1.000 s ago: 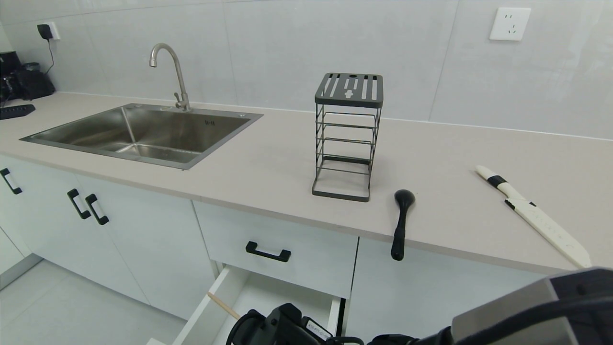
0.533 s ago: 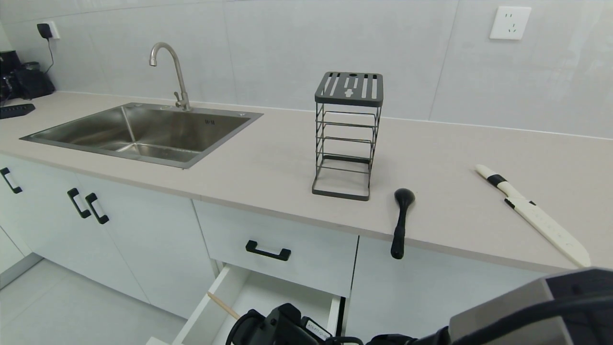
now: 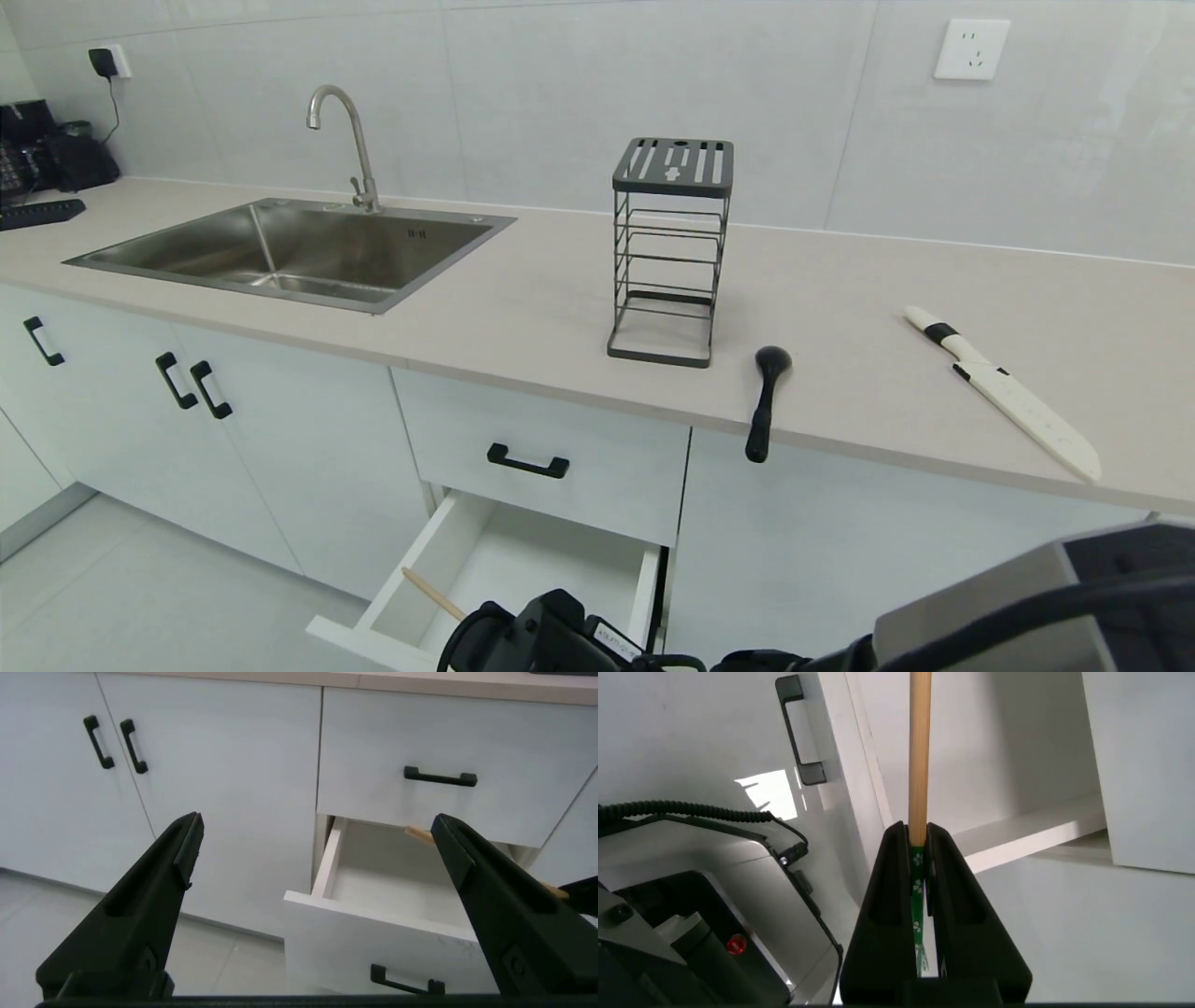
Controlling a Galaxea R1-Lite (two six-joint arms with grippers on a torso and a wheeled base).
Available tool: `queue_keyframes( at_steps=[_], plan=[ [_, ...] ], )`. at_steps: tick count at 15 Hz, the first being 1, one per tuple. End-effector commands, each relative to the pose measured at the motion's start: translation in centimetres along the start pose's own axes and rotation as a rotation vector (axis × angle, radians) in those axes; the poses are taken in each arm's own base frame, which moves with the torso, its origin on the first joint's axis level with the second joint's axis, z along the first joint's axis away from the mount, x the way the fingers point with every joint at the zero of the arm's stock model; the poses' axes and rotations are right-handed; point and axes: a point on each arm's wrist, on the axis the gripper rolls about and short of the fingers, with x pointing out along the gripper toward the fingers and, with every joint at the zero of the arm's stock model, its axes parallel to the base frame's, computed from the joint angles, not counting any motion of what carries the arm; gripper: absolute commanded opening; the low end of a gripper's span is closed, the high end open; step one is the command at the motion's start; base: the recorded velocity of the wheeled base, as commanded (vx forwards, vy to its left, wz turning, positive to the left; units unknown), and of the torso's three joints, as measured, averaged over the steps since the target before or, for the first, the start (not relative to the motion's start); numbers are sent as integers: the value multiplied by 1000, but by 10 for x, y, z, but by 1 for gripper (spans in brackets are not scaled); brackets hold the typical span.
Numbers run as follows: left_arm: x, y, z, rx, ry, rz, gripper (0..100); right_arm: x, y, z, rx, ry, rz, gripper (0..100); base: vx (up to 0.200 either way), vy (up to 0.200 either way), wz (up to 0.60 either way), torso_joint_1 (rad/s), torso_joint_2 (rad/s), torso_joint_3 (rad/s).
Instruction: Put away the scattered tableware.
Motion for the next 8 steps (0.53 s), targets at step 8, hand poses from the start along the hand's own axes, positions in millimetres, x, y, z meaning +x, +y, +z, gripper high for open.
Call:
queue_keyframes(
  at_steps=[8],
  plan=[
    [0,0,0,0,2,1,100,32,-32,15,-51,-8,-61,0,0,0,0,-4,96,84]
  ],
)
